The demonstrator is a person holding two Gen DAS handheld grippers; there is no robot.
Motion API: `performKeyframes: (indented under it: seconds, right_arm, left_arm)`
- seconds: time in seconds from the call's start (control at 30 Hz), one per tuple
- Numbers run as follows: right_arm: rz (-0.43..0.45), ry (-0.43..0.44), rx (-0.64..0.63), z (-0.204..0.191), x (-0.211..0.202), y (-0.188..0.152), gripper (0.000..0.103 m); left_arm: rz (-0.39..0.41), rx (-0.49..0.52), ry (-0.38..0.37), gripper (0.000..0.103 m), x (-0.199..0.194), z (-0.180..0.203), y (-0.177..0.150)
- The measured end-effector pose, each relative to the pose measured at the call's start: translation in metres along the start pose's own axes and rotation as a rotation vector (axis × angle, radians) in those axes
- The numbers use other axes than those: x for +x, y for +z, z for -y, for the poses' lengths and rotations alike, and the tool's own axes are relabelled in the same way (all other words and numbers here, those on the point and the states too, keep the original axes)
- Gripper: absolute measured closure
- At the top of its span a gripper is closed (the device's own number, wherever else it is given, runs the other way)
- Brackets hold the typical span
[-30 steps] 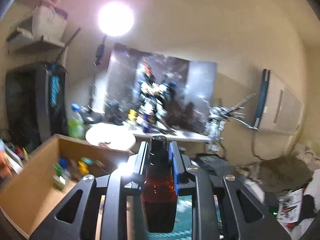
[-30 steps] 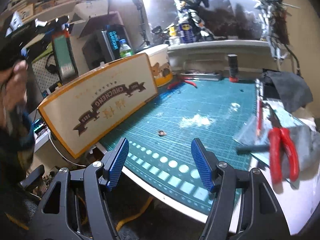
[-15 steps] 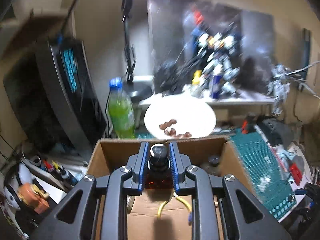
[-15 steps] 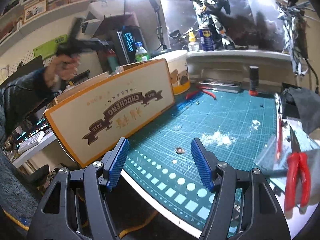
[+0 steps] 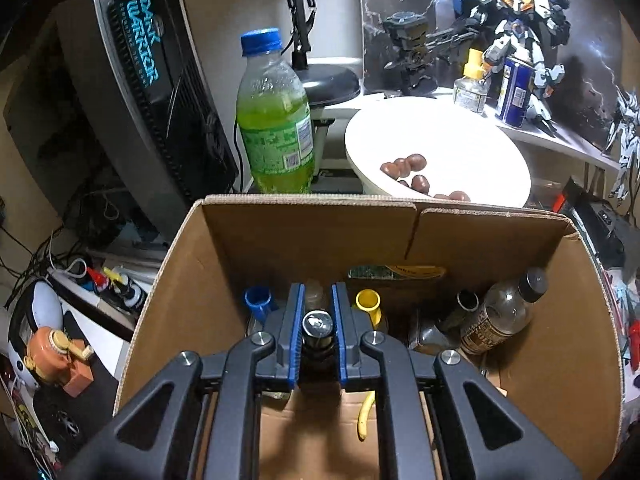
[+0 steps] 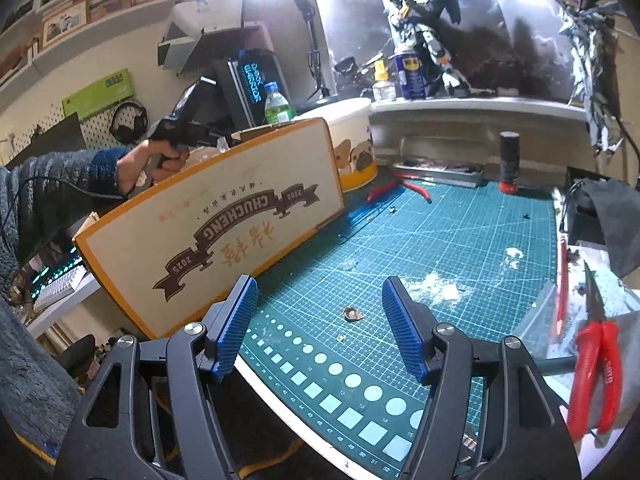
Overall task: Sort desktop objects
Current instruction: 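Carry the bottle into the box with the left gripper and release it, then withdraw the open left gripper from the box back over the mat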
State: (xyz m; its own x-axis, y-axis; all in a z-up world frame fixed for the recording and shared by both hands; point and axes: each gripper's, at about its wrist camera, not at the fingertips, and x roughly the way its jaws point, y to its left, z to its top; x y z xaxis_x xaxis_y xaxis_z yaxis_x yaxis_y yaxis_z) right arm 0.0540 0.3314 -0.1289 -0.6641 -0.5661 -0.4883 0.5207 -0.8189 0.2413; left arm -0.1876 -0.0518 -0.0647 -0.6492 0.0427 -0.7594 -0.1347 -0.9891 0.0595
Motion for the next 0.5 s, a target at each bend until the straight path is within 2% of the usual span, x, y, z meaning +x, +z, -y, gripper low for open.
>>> performKeyframes:
  seconds: [0.07, 0.47, 0.5]
  right_arm:
    - [-0.003, 0.008, -0.003, -0.0018, 0.0030, -0.0001, 0.041]
    - [0.000, 0.001, -0.009, -0.0073, 0.0013, 0.0014, 0.041]
    - [0.000, 0.002, -0.011, -0.0081, 0.0008, 0.0016, 0.040]
  left_arm:
    - [0.019, 0.007, 0.008, 0.090, -0.0041, -0.0018, 0.0038]
    - [-0.043, 0.011, 0.030, 0.088, 0.0022, -0.0048, 0.0074]
    - [-0.052, 0.008, 0.030, 0.084, 0.0015, -0.0043, 0.0079]
